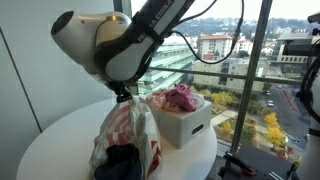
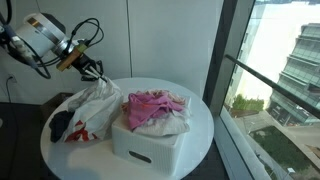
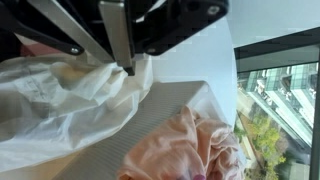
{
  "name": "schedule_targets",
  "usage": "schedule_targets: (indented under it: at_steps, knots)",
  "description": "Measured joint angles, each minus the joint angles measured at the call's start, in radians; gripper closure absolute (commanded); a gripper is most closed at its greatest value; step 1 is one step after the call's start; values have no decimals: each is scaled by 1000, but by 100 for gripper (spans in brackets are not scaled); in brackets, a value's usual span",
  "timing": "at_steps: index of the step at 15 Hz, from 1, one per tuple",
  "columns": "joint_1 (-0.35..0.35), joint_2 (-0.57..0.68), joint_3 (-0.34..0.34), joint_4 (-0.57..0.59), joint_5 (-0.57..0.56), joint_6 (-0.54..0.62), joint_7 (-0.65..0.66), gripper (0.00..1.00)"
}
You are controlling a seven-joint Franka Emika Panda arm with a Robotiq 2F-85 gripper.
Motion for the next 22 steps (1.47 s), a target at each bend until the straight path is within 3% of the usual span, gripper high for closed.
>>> schedule_targets:
  at_steps: [4, 5, 8, 10, 14, 17, 19, 22]
  knots:
    - [-14, 0, -2, -24, -160, 35, 72, 97]
    - [-20, 0, -2, -30, -187, 42, 90, 79]
    - [-36, 0, -2, -49, -214, 73, 126, 64]
    - [-43, -4, 0, -64, -185, 95, 129, 49]
    - [-45, -58, 13, -97, -51, 105, 122, 19]
    - [-48, -157, 19, -123, 182, 110, 53, 0]
    - [-61, -229, 16, -146, 301, 109, 39, 0]
    - [-100, -323, -1, -194, 386, 113, 49, 0]
